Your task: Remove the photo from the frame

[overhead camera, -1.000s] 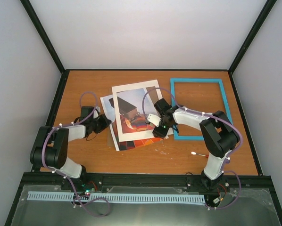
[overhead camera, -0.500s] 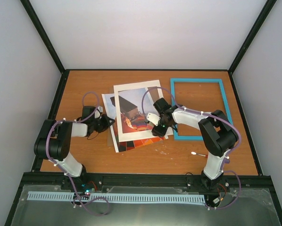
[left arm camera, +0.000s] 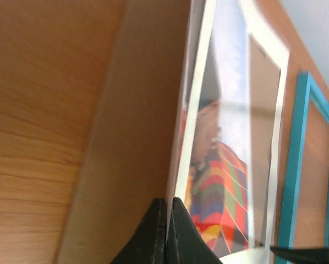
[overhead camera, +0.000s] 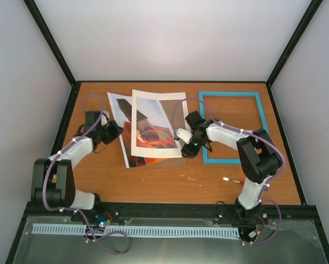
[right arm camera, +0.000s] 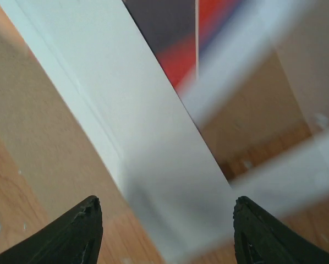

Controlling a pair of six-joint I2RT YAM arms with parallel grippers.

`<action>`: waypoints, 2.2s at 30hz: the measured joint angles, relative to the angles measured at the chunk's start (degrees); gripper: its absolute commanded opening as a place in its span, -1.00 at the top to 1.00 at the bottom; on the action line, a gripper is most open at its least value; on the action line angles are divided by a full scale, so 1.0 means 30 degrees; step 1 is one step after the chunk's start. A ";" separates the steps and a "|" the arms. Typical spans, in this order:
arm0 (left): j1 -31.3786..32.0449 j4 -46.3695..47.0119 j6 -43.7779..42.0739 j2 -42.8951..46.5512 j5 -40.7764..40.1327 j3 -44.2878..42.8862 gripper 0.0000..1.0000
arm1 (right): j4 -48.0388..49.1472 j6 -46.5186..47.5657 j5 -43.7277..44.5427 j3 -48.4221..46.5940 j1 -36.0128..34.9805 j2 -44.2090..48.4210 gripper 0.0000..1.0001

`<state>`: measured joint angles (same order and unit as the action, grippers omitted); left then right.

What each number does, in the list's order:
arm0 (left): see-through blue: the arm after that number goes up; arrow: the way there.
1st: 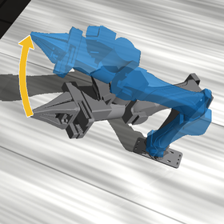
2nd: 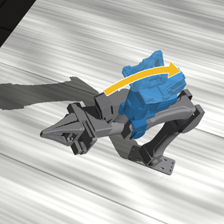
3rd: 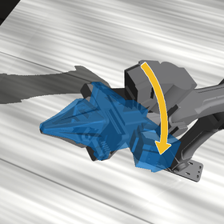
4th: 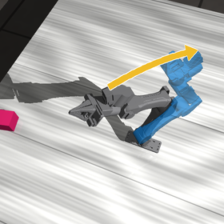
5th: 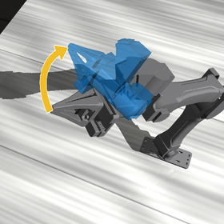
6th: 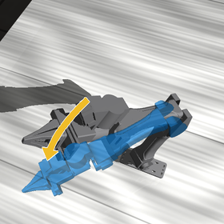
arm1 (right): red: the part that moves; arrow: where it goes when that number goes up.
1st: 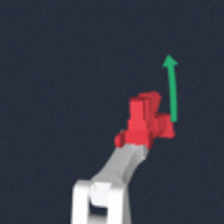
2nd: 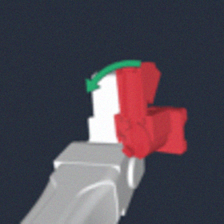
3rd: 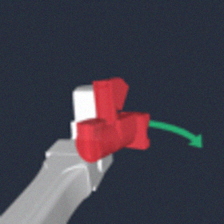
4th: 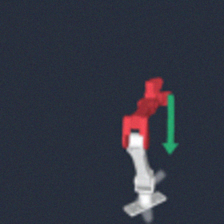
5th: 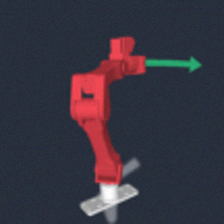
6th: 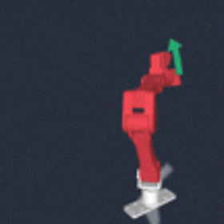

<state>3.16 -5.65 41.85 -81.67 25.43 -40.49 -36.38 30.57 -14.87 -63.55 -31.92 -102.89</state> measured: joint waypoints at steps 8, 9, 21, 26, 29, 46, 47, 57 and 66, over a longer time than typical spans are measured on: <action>-0.1727 -0.6623 -0.2361 0.4291 -0.5909 -0.5275 0.98 | -0.1413 -0.0532 -0.0860 -0.0270 0.3410 0.3053 -0.31; -0.1727 -0.7198 -0.2710 0.4634 -0.6601 -0.5952 0.99 | -0.1464 -0.0670 -0.1020 -0.0270 0.3825 0.3402 -0.31; -0.1727 -0.8816 -0.4313 0.5100 -0.6987 -1.1693 0.98 | -0.1996 -0.2375 -0.2747 0.0044 0.7599 0.4794 -0.32; -0.1311 -0.7315 -0.3949 0.2856 -0.4925 -1.3755 0.98 | -0.2084 -0.3402 -0.3446 0.0044 0.9551 0.5493 -0.36; 0.0015 -0.6419 -0.3519 0.1020 -0.4226 -1.4542 0.99 | -0.2127 -0.4014 -0.4073 0.0044 1.1322 0.5778 -0.36; 0.6244 -0.4969 -0.1982 -0.6703 0.1843 -2.3598 0.99 | -0.3075 -0.4845 -0.6790 0.0044 1.5409 0.8488 -0.37; 0.6229 -0.4991 -0.1945 -0.6360 0.1872 -2.3620 0.99 | -0.3038 -0.4852 -0.6870 0.0044 1.5431 0.8735 -0.37; 0.5464 -0.0998 0.0933 -0.1239 0.2885 -1.0688 0.99 | -0.2535 -0.4707 -0.7803 0.1086 1.5475 0.8823 -0.36; 0.4663 -0.0699 0.1763 -0.2266 0.3191 -0.4262 0.99 | -0.2186 -0.4626 -0.8371 0.1858 1.5475 0.8087 -0.36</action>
<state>17.15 -7.75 47.13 -88.47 35.00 -53.28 -42.94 16.69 -39.99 -57.98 14.50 -78.63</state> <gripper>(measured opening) 0.020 0.679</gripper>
